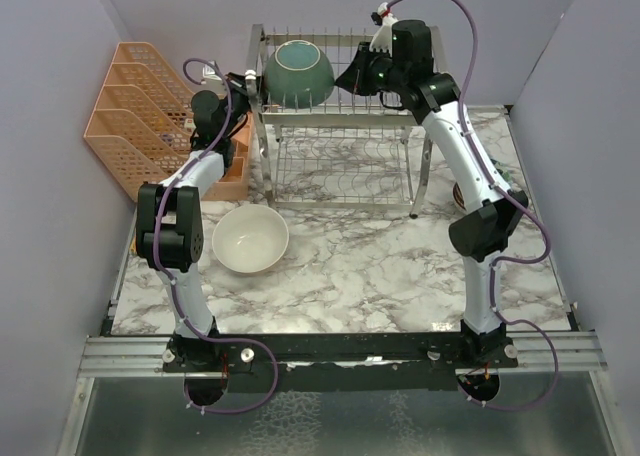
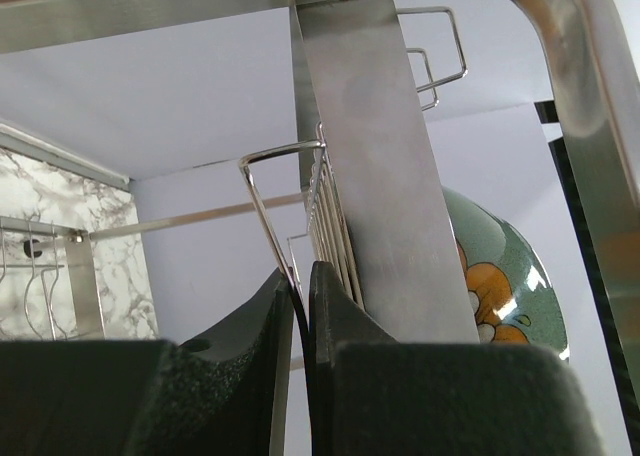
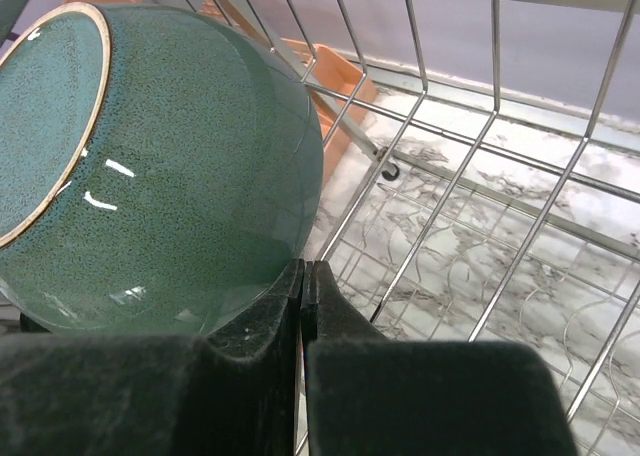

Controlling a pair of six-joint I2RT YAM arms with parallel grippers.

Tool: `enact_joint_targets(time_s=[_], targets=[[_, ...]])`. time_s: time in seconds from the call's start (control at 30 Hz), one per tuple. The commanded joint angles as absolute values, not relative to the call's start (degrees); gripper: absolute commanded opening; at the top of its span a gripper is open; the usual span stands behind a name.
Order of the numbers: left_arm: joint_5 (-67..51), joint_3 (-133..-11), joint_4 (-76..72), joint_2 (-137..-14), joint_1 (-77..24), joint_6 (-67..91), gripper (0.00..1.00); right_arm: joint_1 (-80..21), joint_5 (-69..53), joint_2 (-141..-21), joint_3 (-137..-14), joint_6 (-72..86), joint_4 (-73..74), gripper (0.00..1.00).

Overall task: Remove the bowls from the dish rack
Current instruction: Adjust the bowl in the dish rack.

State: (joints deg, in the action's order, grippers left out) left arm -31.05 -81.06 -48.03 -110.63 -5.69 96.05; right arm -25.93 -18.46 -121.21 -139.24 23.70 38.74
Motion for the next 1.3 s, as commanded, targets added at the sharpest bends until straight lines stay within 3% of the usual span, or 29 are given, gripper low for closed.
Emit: enact_joint_targets(time_s=[0.0,1.27], targets=[[-33.6,-85.5,-62.4,-102.6,-12.1,93.2,0.06,-35.7,-49.9,-124.3,-138.2,34.3,32.6,0.01],[-33.8,-84.5,-62.5,-103.7,-12.3,93.7,0.06,-33.8,-61.5,-121.3,-132.6,59.0,2.1,0.01]])
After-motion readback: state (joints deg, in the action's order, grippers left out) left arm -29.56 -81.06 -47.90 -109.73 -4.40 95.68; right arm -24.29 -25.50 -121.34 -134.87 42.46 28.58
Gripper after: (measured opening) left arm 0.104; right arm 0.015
